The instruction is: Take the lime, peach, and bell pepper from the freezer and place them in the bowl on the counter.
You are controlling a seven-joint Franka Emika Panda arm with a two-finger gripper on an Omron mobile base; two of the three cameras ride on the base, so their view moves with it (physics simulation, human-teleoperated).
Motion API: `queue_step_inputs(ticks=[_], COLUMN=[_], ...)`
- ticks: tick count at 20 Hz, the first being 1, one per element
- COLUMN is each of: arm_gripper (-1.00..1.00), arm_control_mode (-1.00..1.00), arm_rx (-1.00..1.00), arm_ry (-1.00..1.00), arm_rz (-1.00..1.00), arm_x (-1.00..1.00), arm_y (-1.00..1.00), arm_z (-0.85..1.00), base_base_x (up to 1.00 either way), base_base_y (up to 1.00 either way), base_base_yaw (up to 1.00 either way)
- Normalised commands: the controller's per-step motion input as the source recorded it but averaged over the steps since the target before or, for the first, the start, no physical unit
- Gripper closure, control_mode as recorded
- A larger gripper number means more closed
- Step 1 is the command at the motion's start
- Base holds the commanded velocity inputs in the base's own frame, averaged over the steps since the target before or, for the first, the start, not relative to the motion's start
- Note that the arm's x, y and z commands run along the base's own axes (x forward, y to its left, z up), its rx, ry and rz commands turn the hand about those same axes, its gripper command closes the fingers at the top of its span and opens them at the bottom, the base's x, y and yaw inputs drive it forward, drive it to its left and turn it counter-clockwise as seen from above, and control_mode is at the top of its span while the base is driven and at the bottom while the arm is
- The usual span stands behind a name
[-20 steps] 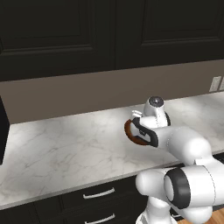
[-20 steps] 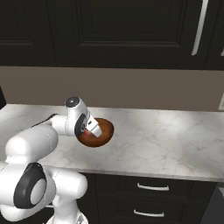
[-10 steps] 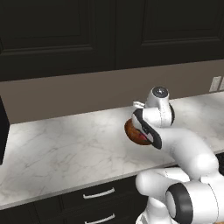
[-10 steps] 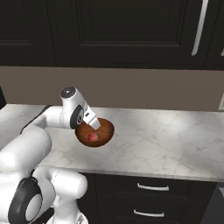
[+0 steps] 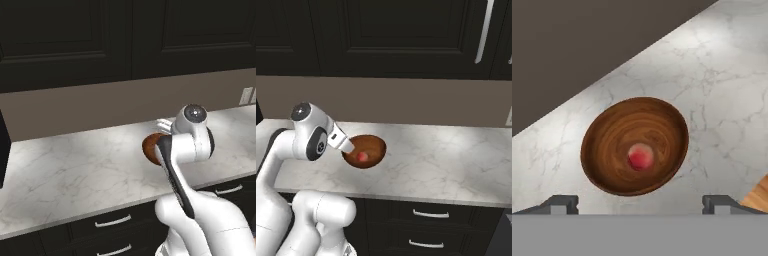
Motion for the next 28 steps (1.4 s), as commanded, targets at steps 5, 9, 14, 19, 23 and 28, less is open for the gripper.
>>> queue_step_inputs(ticks=[5,9,14,19,23,28], arm_gripper=[-1.0,-1.0,-1.0,-1.0,-1.0,-1.0], arm_control_mode=[1.0,1.0,1.0,1.0,1.0,1.0], arm_rx=[-0.04,0.0,0.0,0.0,0.0,0.0], arm_ry=[-0.07,0.0,0.0,0.0,0.0,0.0], arm_rz=[0.0,0.0,0.0,0.0,0.0,0.0], arm_x=[-0.8,0.0,0.0,0.0,0.0,0.0], arm_y=[0.29,0.0,0.0,0.0,0.0,0.0], arm_z=[0.0,0.0,0.0,0.0,0.0,0.0], base_base_x=[-0.2,-1.0,-0.78,-0.48,-0.05,0.67], base_base_y=[0.08,0.93,1.0,1.0,1.0,1.0], base_base_yaw=[0.01,0.34,0.58,0.55,0.37,-0.01])
